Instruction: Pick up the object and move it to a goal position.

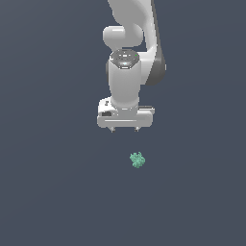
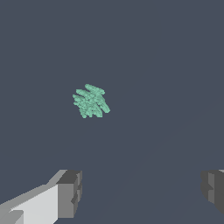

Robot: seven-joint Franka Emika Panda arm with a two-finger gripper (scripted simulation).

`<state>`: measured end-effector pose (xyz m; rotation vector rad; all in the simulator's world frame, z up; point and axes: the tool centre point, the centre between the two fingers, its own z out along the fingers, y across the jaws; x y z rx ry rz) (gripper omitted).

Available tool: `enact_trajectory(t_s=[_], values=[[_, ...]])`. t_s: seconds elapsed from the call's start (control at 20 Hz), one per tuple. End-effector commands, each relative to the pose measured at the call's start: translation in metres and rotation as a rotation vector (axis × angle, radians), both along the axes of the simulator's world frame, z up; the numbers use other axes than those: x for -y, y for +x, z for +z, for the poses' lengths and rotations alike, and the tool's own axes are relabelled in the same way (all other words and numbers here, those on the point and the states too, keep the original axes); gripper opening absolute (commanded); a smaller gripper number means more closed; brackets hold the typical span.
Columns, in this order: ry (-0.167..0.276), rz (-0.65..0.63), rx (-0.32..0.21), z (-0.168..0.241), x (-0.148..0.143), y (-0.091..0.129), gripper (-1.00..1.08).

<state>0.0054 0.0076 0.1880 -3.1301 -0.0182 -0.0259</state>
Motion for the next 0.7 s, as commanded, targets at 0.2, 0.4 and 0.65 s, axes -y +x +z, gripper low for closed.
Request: enact_trajectory(t_s=[0.2, 0.4, 0.65], values=[[-0.004, 0.018, -0.002, -0.0003, -0.0027, 0.0009, 1.0], [-0.012, 0.052, -0.008, -0.0002, -0.0081, 0.002, 1.0], [-0.014, 0.055, -0.009, 0.0004, -0.0088, 0.0015, 1.0]])
